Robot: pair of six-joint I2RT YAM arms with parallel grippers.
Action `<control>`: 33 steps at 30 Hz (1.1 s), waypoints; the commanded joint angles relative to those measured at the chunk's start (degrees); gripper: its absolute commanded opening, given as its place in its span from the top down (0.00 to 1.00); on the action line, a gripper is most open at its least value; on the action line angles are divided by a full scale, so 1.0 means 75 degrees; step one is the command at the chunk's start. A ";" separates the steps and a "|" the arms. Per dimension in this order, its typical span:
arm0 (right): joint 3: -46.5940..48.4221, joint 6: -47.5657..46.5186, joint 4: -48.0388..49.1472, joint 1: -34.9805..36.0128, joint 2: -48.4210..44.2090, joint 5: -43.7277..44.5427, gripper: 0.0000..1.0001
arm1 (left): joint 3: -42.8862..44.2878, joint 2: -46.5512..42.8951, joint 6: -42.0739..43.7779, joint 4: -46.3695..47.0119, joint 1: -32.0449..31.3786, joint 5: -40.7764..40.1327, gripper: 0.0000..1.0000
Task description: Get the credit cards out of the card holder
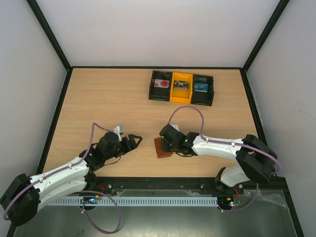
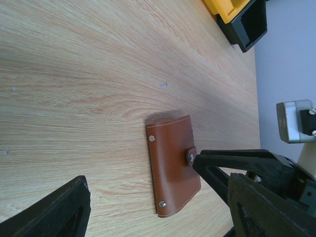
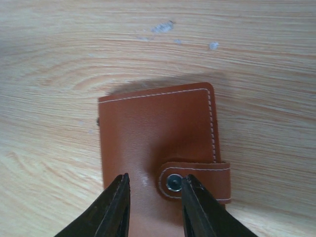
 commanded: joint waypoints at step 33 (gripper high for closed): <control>0.0351 -0.0248 -0.0512 0.0847 0.0553 0.1693 0.98 | -0.0384 0.0244 -0.0439 0.0186 0.0024 0.0092 0.34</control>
